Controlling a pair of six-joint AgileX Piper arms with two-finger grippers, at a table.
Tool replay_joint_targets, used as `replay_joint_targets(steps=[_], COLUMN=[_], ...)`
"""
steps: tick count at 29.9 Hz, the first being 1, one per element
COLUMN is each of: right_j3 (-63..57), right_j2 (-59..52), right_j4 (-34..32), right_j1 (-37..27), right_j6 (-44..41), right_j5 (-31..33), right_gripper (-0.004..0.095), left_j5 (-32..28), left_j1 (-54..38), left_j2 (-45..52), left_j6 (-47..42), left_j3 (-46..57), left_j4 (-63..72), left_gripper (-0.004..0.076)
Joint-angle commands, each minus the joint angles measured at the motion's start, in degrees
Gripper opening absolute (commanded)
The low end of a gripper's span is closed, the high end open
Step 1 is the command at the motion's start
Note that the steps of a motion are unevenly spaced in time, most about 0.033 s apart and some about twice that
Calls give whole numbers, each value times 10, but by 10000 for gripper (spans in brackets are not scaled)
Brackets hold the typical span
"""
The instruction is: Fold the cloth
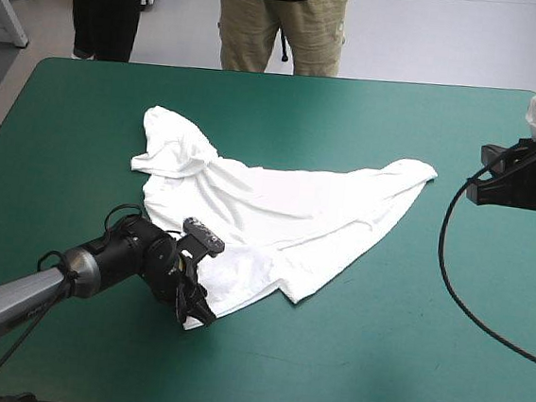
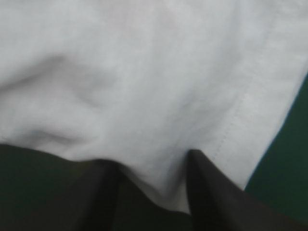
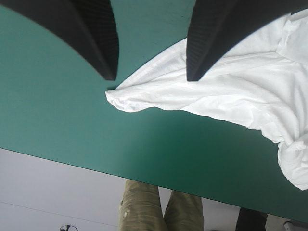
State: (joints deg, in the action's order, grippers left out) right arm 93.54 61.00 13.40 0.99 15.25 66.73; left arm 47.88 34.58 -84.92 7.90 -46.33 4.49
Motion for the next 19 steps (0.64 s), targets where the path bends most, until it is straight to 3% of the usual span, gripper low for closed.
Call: replay_joint_targets(steps=[1, 2, 8, 15, 19], right_j3=[12, 10, -31, -64, -64], right_j2=[5, 7, 49, 160, 240], right_j4=[-1, 0, 1, -10, -36], right_j1=[-3, -3, -3, -3, -3], right_j6=[5, 5, 11, 9, -1], right_j5=[-28, -26, -7, -57, -117], right_gripper=[418, 418, 421, 505, 505], left_j5=[-52, -54, -51, -47, -48], left_j1=[2, 2, 2, 2, 2], left_j2=[-36, -36, -34, -34, -34], left_j6=[-6, -6, -11, -9, -9], left_j3=[18, 18, 18, 18, 18], left_j4=[37, 37, 38, 38, 38], left_gripper=[43, -7, -9, -9, -9])
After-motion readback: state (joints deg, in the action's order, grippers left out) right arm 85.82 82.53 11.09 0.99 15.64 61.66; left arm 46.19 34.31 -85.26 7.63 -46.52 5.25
